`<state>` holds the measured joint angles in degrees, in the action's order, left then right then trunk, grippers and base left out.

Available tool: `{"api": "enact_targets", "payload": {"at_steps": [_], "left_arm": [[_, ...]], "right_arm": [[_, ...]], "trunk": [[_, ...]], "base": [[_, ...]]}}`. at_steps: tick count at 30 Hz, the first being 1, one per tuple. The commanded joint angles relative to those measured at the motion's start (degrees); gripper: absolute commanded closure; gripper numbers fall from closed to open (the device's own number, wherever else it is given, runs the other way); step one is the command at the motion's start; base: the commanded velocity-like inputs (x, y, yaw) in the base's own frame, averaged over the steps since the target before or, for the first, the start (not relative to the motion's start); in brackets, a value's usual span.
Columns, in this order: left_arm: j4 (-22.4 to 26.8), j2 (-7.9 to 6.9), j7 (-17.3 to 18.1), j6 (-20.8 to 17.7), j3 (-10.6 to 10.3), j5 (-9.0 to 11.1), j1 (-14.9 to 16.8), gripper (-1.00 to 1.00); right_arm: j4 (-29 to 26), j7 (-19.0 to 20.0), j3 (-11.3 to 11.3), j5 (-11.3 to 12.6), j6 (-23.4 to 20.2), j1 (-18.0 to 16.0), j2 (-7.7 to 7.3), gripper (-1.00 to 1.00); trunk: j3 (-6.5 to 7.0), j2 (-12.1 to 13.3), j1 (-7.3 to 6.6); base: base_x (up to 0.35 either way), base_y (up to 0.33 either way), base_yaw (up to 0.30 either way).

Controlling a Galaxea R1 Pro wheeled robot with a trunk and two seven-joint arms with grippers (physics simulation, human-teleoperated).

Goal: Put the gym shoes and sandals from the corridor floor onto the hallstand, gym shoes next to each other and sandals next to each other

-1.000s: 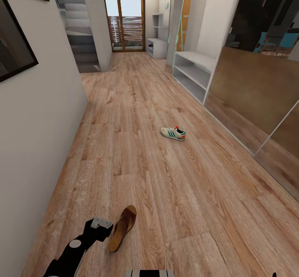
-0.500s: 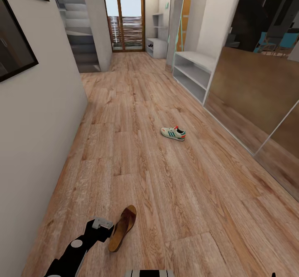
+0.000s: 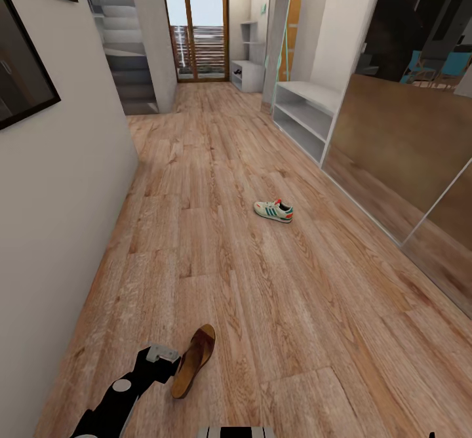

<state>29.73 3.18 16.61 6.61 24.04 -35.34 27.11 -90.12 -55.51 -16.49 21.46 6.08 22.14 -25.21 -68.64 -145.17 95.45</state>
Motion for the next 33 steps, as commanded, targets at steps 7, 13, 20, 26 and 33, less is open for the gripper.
{"api": "enact_targets", "payload": {"at_steps": [7,13,20,26,33], "left_arm": [[-2.08,1.76,-3.97,0.35,-0.05,-0.65,0.05,-1.0],[-3.21,2.26,-5.81,0.45,-2.1,-0.57,0.05,-1.0],[-3.94,2.87,-6.97,0.63,-4.02,-0.46,0.05,-1.0],[-4.15,3.25,-7.28,1.55,-4.54,-0.39,-0.12,-1.0],[-4.17,3.69,-8.25,1.76,-4.57,-0.39,-0.19,-1.0]], "right_arm": [[-0.05,0.02,-0.19,0.51,0.65,-0.05,-0.02,-1.0],[0.0,0.03,-0.25,0.48,0.65,-0.07,-0.02,-1.0],[-0.01,0.04,-0.35,0.45,0.64,-0.08,-0.01,-1.0],[0.23,0.05,-0.32,0.49,0.69,-0.08,-0.01,-1.0],[0.3,0.05,-0.36,0.45,0.75,-0.08,0.03,-1.0]], "trunk": [[-0.04,-0.02,-0.01],[-0.04,-0.02,-0.01],[-0.04,-0.02,-0.01],[-0.04,-0.02,-0.01],[-0.04,-0.02,-0.01]], "base": [[0.0,0.0,0.0],[0.0,0.0,0.0],[0.0,0.0,0.0],[0.0,0.0,0.0],[0.0,0.0,0.0]]}}
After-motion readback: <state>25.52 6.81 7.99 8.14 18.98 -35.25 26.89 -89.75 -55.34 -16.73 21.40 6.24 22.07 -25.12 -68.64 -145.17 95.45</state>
